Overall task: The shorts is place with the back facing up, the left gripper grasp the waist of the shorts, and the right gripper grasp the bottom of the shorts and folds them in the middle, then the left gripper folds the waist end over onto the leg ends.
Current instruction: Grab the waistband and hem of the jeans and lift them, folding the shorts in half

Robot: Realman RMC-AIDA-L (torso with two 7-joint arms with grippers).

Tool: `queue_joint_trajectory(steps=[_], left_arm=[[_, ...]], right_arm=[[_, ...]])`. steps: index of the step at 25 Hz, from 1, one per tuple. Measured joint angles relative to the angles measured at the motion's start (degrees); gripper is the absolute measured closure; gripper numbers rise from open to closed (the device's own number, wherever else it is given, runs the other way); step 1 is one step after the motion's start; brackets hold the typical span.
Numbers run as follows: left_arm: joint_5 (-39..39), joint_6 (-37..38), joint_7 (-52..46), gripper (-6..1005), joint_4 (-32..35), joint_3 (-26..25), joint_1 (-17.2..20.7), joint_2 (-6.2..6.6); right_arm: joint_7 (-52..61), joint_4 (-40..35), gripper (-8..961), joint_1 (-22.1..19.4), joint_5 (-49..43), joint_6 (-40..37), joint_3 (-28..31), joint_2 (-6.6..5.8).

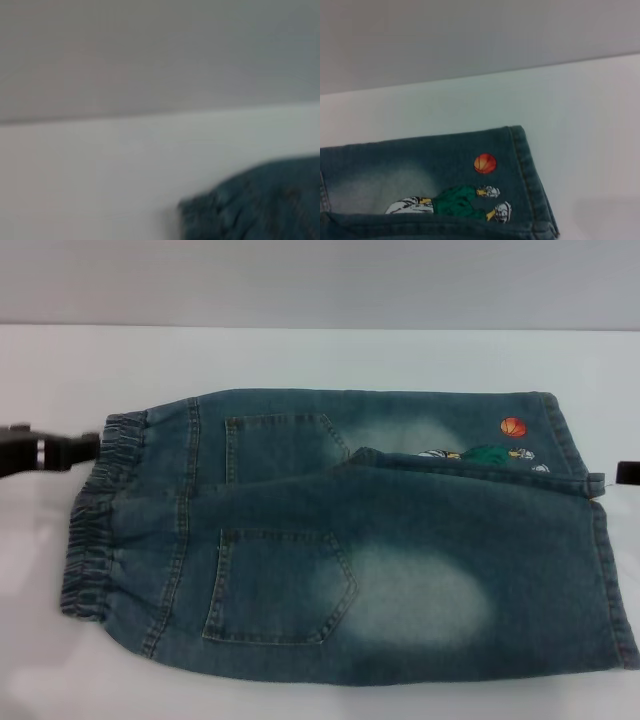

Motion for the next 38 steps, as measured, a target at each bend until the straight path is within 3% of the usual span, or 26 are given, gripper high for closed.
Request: queue_joint_trajectory(steps=[6, 14, 21, 38], left_arm=[[2.2, -7.5, 0.0, 213, 3.7, -1.8, -3.5, 0.00], [2.9, -16.8, -1.7, 213, 1.5, -2.4, -4.3, 0.01], [5.6, -26.4, -5.0, 213, 0.8, -2.0, -7.8, 0.00], [5.7, -30.1, -9.0, 214, 7.0, -0.6, -11.8, -0.17]], right_arm=[[1.0, 0.0, 367, -1.0, -0.9, -2.2, -0.5, 0.47], [2.0, -2.8, 367, -2.2, -2.2, -0.7, -0.9, 0.58], [2.3, -4.1, 367, -1.6, -3.1, 3.0, -0.5, 0.45], [2.2, -9.4, 367, 1.3, -5.7, 7.3, -0.7, 0.28]])
